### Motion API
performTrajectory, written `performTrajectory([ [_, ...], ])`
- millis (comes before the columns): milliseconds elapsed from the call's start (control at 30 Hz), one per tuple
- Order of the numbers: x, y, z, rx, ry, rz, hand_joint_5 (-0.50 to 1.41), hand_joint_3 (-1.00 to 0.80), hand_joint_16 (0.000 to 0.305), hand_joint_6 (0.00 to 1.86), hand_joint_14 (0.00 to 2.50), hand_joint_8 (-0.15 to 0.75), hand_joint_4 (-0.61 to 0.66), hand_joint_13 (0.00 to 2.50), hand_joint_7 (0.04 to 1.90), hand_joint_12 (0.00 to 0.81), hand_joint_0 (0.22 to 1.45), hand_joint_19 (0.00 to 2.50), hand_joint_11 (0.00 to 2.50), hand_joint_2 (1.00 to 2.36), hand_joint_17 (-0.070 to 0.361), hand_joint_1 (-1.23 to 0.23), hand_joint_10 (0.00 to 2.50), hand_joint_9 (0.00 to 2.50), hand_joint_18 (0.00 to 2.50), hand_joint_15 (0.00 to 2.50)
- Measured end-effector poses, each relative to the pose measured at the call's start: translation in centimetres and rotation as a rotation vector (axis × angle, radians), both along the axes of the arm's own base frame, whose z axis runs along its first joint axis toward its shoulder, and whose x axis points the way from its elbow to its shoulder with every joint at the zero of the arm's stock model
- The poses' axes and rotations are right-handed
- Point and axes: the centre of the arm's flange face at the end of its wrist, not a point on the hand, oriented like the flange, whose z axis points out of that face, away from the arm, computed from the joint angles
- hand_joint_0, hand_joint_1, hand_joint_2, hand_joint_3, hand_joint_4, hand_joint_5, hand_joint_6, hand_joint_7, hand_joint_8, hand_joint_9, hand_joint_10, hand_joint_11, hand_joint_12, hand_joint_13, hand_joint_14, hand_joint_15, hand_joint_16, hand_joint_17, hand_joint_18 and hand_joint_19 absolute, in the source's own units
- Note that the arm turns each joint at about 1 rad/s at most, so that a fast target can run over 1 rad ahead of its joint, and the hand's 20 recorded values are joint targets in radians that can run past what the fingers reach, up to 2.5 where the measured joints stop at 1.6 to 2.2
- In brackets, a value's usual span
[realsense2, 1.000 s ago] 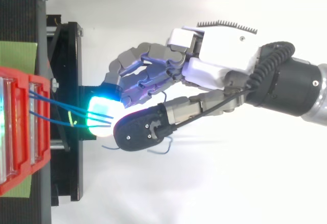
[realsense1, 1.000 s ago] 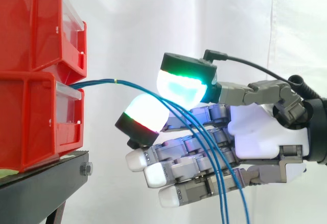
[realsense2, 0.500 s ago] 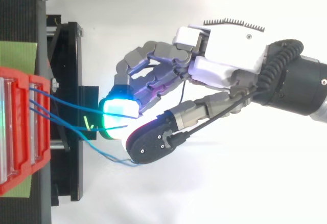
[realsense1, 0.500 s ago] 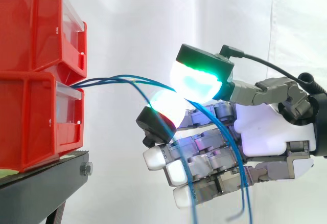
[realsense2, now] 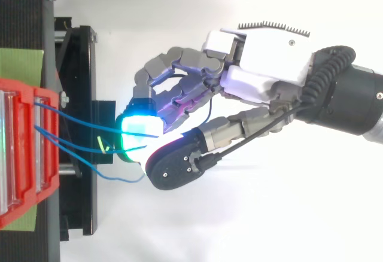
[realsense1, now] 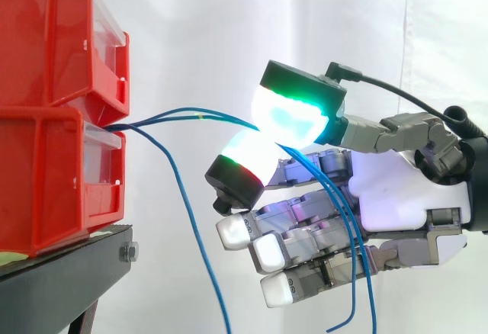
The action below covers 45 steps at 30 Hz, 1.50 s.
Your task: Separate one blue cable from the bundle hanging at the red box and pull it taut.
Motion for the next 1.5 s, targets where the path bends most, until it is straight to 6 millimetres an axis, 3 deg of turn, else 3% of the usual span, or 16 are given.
performTrajectory([
  [100, 0.00, 0.00, 0.01, 0.000, 0.000, 0.000, -0.16, -0.50, 0.036, 0.94, 0.02, 0.326, 0.12, 0.95, 0.90, 0.343, 0.55, 0.49, 0.58, 1.00, 0.081, -0.81, 0.01, 0.88, 0.73, 0.58],
  [233, 0.00, -0.01, 0.00, -0.001, 0.000, 0.000, -0.16, -0.50, 0.040, 0.92, 0.02, 0.345, 0.14, 0.97, 0.89, 0.361, 0.50, 0.50, 0.58, 1.00, 0.090, -0.69, 0.01, 0.90, 0.75, 0.58],
  [400, 0.00, -0.14, -0.01, -0.001, 0.000, -0.002, -0.16, -0.50, 0.038, 0.91, 0.02, 0.335, 0.12, 0.96, 0.94, 0.346, 0.59, 0.53, 0.57, 1.00, 0.085, -0.53, 0.01, 0.92, 0.74, 0.59],
  [600, 0.00, -0.17, 0.00, -0.001, 0.000, -0.003, -0.16, -0.28, 0.039, 0.91, 0.02, 0.333, 0.11, 0.96, 1.05, 0.351, 0.63, 0.55, 0.58, 1.02, 0.087, -0.71, 0.01, 0.88, 0.75, 0.59],
  [733, -0.01, -0.20, 0.03, -0.002, 0.000, -0.004, -0.17, -0.23, 0.039, 0.94, 0.02, 0.324, 0.04, 0.95, 1.00, 0.347, 0.65, 0.55, 0.58, 1.02, 0.088, -0.79, 0.01, 0.86, 0.75, 0.59],
  [867, -0.06, -0.18, -0.02, -0.002, 0.005, -0.004, -0.18, -0.27, 0.039, 0.95, 0.02, 0.318, 0.02, 0.94, 0.94, 0.341, 0.67, 0.55, 0.58, 1.02, 0.089, -0.81, 0.01, 0.84, 0.75, 0.59],
  [1033, -0.09, -0.21, -0.04, -0.003, 0.007, -0.004, -0.18, -0.50, 0.040, 0.94, 0.02, 0.319, 0.09, 0.93, 0.91, 0.337, 0.65, 0.54, 0.58, 1.00, 0.089, -0.80, 0.01, 0.85, 0.75, 0.59],
  [1267, -0.09, -0.10, -0.08, -0.003, 0.008, -0.002, -0.17, -0.50, 0.043, 0.92, 0.02, 0.346, 0.13, 0.96, 0.92, 0.360, 0.53, 0.56, 0.58, 1.00, 0.097, -0.66, 0.01, 0.91, 0.78, 0.60],
  [1500, -0.09, -0.06, -0.10, -0.005, 0.009, -0.003, -0.17, -0.50, 0.044, 0.92, 0.02, 0.350, 0.14, 0.97, 0.93, 0.364, 0.53, 0.56, 0.59, 1.00, 0.099, -0.70, 0.01, 0.91, 0.79, 0.59],
])
